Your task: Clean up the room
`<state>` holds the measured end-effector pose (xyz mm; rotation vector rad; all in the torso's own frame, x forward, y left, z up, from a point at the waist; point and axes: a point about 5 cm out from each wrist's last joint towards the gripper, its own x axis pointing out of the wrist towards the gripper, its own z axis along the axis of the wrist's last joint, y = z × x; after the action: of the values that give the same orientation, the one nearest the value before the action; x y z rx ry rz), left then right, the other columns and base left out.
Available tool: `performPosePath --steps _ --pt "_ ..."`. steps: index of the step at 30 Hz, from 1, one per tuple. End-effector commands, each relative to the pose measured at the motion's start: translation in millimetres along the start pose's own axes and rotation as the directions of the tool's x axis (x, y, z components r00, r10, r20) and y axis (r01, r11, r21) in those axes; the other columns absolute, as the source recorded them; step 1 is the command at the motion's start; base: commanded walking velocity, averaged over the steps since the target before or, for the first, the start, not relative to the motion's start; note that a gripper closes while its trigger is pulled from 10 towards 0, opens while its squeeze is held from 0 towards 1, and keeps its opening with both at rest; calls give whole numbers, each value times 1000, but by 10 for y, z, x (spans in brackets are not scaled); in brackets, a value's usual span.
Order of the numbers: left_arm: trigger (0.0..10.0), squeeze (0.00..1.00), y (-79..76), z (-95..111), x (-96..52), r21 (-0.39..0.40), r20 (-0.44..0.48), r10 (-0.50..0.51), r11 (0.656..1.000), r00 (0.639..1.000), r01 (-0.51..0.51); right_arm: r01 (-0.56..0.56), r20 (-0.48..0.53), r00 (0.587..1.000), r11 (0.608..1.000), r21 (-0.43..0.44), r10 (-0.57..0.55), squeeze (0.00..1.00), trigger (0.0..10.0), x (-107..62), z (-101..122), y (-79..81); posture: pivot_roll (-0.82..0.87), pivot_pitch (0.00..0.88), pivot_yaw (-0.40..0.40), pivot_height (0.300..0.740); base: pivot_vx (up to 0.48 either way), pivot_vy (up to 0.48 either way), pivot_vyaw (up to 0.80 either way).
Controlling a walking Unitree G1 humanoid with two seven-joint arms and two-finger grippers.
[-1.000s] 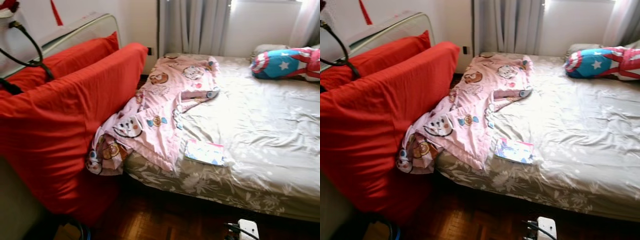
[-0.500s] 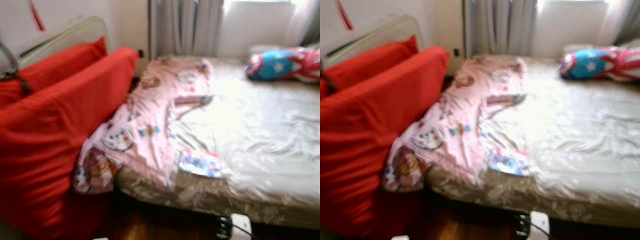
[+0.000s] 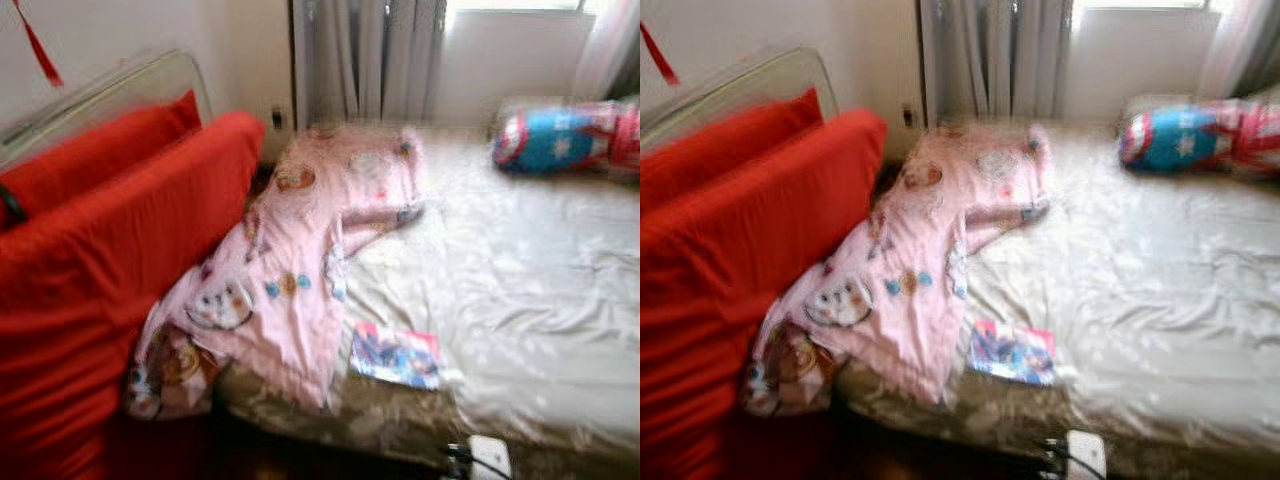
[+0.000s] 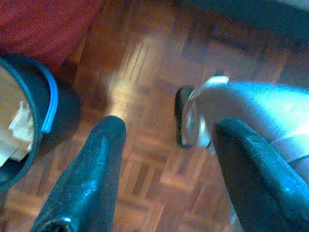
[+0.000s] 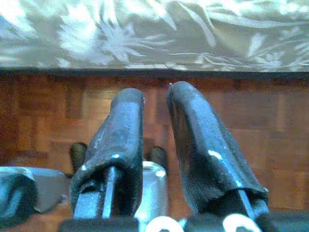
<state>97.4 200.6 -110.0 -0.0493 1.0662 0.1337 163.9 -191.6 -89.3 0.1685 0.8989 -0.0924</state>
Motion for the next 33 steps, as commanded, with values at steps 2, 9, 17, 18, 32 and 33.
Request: performPosePath --steps 2,9,17,18,32,33 --pt "10000 0 -33 49 15 -8 13 -9 1000 1000 9 29 -15 999 1000 0 -29 0 10000 -33 -59 -99 -84 0 28 740 298 0 0" --pt "10000 0 -6 115 16 -54 66 -8 998 998 12 0 32 999 1000 -25 1 0 10000 -25 1 -68 -98 0 28 740 0 0 0" --pt "10000 0 30 400 29 -150 236 26 989 971 10 -32 121 992 997 -65 40 0 10000 -22 132 -62 -97 0 18 740 0 0 0" --pt "10000 0 32 445 27 -162 264 26 987 964 17 -38 147 988 997 -66 48 0 10000 -24 164 -59 -91 0 16 740 0 0 0" --pt "10000 0 198 1767 -179 -58 729 -16 995 684 85 -128 516 845 990 -55 138 0 10000 -25 1016 140 -109 0 27 740 0 0 0" --pt "10000 0 179 1803 -209 -46 749 -23 995 662 87 -130 524 840 990 -52 138 0 10000 -30 1022 134 -111 0 26 740 0 0 0"
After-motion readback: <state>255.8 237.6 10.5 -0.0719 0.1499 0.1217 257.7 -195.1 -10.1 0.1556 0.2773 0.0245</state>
